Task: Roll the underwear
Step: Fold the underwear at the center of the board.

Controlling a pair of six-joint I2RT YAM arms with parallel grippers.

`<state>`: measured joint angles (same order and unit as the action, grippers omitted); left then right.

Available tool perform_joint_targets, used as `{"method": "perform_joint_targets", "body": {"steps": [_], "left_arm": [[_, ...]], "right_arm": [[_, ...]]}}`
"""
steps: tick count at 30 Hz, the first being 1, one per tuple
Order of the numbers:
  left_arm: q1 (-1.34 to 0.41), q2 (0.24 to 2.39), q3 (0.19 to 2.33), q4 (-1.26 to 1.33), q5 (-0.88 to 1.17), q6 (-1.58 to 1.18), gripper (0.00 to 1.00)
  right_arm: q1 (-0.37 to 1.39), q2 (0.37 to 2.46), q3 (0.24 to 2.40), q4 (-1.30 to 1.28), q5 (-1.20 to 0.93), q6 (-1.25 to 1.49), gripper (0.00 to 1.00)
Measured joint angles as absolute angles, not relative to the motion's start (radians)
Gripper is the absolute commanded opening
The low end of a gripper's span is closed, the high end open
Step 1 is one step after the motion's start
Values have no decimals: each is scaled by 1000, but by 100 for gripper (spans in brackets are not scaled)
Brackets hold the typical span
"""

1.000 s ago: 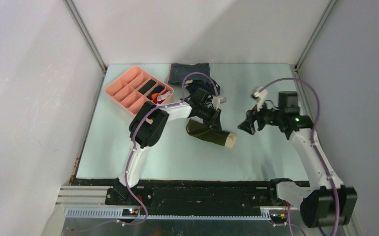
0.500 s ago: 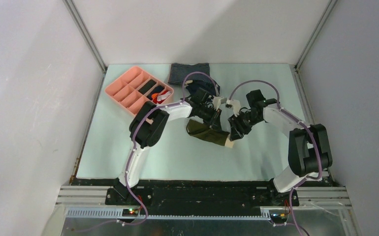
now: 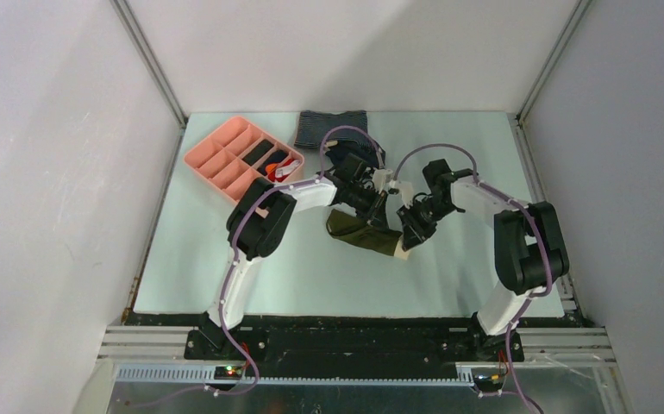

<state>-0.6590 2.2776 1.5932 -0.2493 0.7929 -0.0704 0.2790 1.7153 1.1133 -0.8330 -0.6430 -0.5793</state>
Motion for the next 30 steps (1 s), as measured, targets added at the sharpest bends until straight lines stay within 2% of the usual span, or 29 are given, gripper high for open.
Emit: {"method": "perform_joint_targets", "body": {"steps": [6,13,17,20,23,26,30], "left_arm": [[-659,2278,1593,-249,793,-71,20],[-659,2278,1593,-249,794,-73,21],[-659,2278,1594,-249,794,-80,30],[-656,2278,1595,-246,799,-95,42],[-654,2271,1598,-236,791,-114,48],[-647,2243,1584,-193,767,-160,48],[-621,2134,1475,-69,772,-267,39]], "right_arm": [[255,1755,1165,-850,-664,-571,7],[185,1859,1241,-872,-674,-530,4],[180,1927,1267,-883,-667,-490,4],[180,1961,1274,-887,-662,-453,4],[180,1988,1293,-889,-655,-409,5],[189,2004,1330,-892,-630,-359,6],[206,2025,1375,-889,-594,-305,6]]}}
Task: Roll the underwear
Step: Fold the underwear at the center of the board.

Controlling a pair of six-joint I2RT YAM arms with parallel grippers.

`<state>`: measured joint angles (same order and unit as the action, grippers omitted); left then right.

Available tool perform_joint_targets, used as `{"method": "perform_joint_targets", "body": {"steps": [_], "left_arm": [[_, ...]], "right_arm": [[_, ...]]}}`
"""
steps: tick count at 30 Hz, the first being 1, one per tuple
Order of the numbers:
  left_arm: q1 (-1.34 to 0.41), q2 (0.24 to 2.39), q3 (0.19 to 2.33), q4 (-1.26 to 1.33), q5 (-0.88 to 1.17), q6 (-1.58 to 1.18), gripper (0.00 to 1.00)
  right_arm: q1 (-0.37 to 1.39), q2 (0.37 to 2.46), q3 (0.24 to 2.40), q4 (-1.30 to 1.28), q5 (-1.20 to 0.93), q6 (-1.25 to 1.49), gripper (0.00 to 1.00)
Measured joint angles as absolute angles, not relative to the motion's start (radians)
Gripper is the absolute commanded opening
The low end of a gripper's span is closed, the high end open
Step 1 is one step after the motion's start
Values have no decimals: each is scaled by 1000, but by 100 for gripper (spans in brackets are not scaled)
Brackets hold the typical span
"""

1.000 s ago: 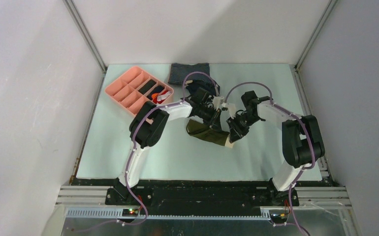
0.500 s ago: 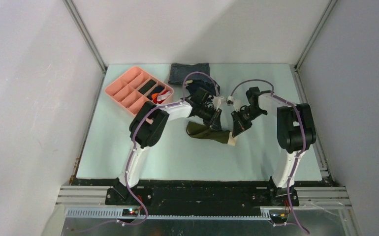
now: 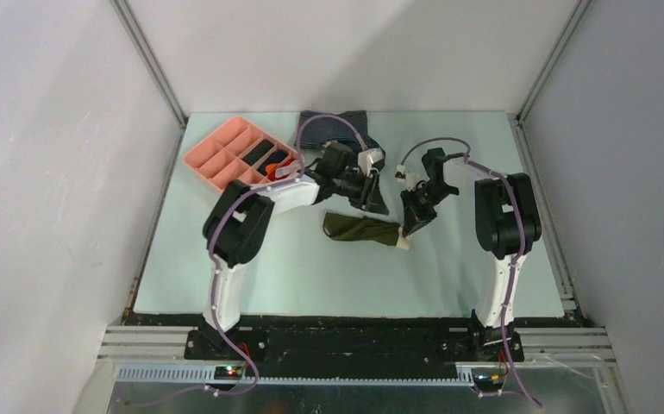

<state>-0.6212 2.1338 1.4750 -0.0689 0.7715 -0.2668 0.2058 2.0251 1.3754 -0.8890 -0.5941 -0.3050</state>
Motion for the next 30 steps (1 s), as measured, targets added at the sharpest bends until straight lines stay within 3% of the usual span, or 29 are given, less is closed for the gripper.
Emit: {"method": "perform_joint_targets", "body": {"steps": [3,8,14,30], "left_arm": [[-607,2059,1394,25,816,-341,31],[-612,2020,1286,86,873,-362,31],[-612,2020,1200,-18,858,-300,29],[-520,2018,1287,-204,665,-126,36]], "right_arm": [[220,2037,1382,-892,-579,-274,6],[230,2038,1385,-893,-561,-239,6],[232,2038,1386,-894,-555,-235,6],[234,2038,1386,-895,-551,-235,6]]}}
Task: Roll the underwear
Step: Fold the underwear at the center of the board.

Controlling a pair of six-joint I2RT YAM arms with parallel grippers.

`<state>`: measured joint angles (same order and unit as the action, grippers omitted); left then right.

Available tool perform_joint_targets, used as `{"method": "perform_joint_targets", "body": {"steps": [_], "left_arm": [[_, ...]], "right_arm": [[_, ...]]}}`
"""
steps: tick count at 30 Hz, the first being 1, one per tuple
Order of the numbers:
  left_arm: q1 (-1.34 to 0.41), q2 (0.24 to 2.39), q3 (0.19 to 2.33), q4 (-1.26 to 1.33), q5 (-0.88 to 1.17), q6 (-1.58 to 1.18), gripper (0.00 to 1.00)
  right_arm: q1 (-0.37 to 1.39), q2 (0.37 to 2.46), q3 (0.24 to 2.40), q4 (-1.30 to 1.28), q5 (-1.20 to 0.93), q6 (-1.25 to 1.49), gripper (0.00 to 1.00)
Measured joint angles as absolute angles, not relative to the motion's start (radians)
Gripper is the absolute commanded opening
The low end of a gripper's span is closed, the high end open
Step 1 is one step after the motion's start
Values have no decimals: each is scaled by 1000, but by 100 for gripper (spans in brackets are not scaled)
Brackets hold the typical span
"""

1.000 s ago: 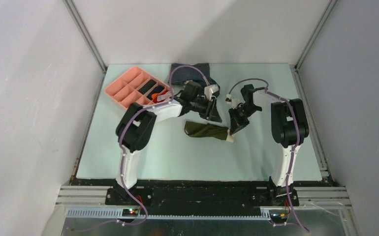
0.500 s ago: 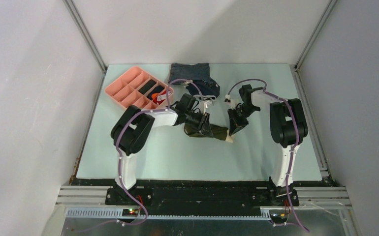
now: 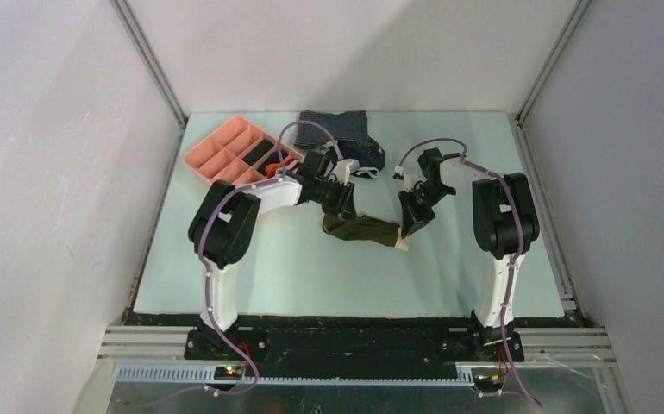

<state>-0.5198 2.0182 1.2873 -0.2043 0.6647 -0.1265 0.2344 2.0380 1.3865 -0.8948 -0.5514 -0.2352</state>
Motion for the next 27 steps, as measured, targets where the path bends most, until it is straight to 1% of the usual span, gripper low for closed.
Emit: {"method": "perform_joint_targets", "body": {"steps": [8,13,18,20,24,27], "left_arm": [[-488,2059,1384,-265,570,-75,37],[-482,2053,1383,-269,564,-80,34],[-487,1976,1332,-204,656,-136,31],[-502,1961,1332,-162,714,-165,29],[-551,1980,1318,-57,801,-268,26],[-579,2038,1313,19,843,-340,26]], "right_arm": [[240,2038,1386,-895,-545,-235,8],[241,2038,1386,-895,-544,-235,9],[241,2038,1386,-895,-542,-228,11],[241,2038,1386,-895,-542,-228,12],[242,2038,1386,-895,-541,-224,13],[243,2038,1386,-895,-538,-218,15]]}}
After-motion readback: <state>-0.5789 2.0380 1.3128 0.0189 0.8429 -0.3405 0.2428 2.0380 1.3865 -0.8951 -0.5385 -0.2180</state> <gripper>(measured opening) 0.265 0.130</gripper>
